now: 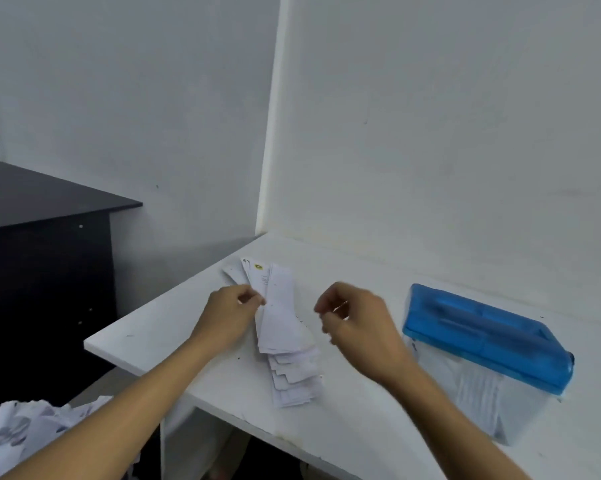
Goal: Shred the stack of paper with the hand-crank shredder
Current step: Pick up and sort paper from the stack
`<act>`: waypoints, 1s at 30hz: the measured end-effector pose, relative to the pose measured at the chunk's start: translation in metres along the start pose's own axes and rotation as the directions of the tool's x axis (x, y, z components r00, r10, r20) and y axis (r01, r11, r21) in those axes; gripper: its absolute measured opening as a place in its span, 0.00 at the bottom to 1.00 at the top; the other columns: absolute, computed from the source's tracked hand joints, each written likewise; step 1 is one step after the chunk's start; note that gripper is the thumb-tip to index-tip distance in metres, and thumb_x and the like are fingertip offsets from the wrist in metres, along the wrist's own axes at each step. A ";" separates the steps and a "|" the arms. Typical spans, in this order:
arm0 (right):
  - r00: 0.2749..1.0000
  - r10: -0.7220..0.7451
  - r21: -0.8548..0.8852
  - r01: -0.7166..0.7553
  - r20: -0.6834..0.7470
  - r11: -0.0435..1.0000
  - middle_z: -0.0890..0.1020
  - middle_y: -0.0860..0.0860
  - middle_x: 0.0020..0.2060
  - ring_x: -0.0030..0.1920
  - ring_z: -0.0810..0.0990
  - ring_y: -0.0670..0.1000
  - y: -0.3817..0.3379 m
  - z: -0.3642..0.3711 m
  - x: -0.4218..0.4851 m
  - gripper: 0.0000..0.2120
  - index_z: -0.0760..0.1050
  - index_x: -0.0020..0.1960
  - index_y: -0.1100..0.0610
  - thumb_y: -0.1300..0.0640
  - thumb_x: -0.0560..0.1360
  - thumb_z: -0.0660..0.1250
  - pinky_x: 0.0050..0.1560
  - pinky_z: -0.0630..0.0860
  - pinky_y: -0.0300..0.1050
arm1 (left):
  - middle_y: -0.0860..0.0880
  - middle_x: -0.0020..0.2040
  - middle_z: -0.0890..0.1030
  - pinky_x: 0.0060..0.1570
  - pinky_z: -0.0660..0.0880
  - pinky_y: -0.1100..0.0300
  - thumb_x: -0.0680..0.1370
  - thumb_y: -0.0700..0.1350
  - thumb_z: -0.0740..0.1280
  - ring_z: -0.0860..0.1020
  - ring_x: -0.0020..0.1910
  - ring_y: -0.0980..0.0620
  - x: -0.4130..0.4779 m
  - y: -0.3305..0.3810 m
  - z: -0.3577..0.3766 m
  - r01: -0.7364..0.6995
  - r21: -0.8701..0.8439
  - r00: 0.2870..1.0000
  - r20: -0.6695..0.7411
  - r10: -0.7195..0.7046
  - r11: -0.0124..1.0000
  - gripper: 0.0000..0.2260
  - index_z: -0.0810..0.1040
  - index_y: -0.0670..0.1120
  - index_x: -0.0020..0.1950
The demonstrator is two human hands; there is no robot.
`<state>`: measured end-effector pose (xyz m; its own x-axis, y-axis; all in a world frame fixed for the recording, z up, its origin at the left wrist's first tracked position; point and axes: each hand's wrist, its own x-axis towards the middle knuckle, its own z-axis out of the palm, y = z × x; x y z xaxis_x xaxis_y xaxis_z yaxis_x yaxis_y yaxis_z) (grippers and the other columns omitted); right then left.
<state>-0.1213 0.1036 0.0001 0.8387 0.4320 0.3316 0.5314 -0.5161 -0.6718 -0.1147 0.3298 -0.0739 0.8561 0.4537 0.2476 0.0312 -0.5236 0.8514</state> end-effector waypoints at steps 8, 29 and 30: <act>0.974 0.226 -0.140 -0.222 0.009 0.965 0.79 0.49 0.53 0.50 0.79 0.49 0.023 0.077 0.045 0.22 0.74 0.58 0.55 0.39 0.74 0.71 0.48 0.75 0.43 | 0.51 0.36 0.79 0.42 0.69 0.54 0.83 0.54 0.59 0.77 0.38 0.49 -0.002 -0.017 0.011 0.032 0.384 0.999 -0.017 -0.028 0.923 0.18 0.73 0.49 0.36; 0.876 0.454 0.448 -0.476 0.162 0.757 0.87 0.57 0.44 0.44 0.87 0.58 0.046 0.059 0.059 0.11 0.82 0.56 0.64 0.65 0.74 0.74 0.44 0.84 0.47 | 0.55 0.36 0.80 0.38 0.66 0.58 0.81 0.59 0.64 0.77 0.38 0.57 0.001 -0.017 0.006 0.074 0.234 0.997 0.012 -0.080 0.969 0.17 0.77 0.50 0.39; 0.876 0.451 0.481 -0.473 0.170 0.738 0.87 0.57 0.45 0.46 0.87 0.58 0.046 0.056 0.059 0.10 0.82 0.56 0.64 0.65 0.74 0.74 0.48 0.84 0.49 | 0.55 0.37 0.80 0.38 0.66 0.58 0.81 0.60 0.64 0.76 0.38 0.58 0.000 -0.016 0.006 0.077 0.191 0.997 -0.003 -0.078 0.979 0.16 0.76 0.51 0.40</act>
<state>-0.0539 0.1469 -0.0481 0.9543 0.2714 -0.1249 -0.0620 -0.2290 -0.9715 -0.1122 0.3341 -0.0907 0.8496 0.4952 0.1816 0.1953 -0.6152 0.7638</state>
